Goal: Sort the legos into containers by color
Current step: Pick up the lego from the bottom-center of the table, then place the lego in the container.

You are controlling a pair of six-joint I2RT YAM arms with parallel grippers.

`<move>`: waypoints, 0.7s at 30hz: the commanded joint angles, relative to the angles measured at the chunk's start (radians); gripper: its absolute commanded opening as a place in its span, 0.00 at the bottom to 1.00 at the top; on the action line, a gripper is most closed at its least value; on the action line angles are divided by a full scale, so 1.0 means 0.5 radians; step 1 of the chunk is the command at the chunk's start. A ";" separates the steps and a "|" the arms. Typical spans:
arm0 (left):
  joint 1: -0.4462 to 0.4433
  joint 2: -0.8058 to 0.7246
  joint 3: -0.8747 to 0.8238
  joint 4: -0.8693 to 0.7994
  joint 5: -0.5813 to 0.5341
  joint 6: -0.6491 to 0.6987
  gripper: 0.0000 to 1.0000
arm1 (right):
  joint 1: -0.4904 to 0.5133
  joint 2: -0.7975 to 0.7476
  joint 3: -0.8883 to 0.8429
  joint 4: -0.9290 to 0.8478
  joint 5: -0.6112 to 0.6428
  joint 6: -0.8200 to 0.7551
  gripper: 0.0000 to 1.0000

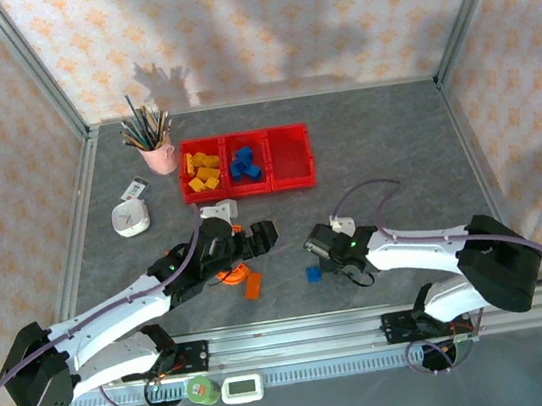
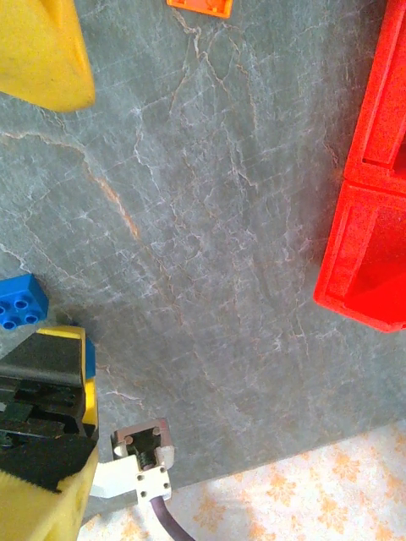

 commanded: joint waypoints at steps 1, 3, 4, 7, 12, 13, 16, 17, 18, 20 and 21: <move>-0.010 0.004 0.027 0.035 -0.065 -0.004 0.99 | 0.001 -0.016 0.037 -0.005 0.121 -0.025 0.46; -0.009 0.002 0.027 0.052 -0.037 0.002 0.99 | 0.000 -0.024 0.058 -0.014 0.133 -0.055 0.40; -0.010 -0.004 0.029 0.052 -0.039 0.002 0.99 | -0.001 -0.027 0.075 -0.032 0.140 -0.069 0.39; -0.010 -0.039 0.042 0.021 -0.080 0.002 0.99 | -0.003 -0.049 0.158 -0.095 0.182 -0.122 0.38; 0.009 -0.143 0.058 -0.043 -0.171 0.042 0.99 | -0.045 -0.044 0.389 -0.087 0.201 -0.288 0.37; 0.023 -0.166 0.061 -0.066 -0.189 0.048 0.99 | -0.065 -0.017 0.448 -0.063 0.188 -0.329 0.37; 0.091 -0.227 0.070 -0.146 -0.212 0.069 0.99 | -0.116 0.110 0.637 0.037 0.143 -0.445 0.37; 0.119 -0.247 0.075 -0.175 -0.218 0.076 0.99 | -0.129 0.164 0.701 0.076 0.132 -0.483 0.37; 0.152 -0.269 0.079 -0.202 -0.221 0.086 0.99 | -0.145 0.228 0.782 0.114 0.125 -0.526 0.37; 0.232 -0.314 0.085 -0.239 -0.221 0.115 0.99 | -0.171 0.366 0.951 0.172 0.136 -0.602 0.37; 0.278 -0.333 0.090 -0.264 -0.221 0.127 0.99 | -0.189 0.450 1.036 0.207 0.135 -0.640 0.37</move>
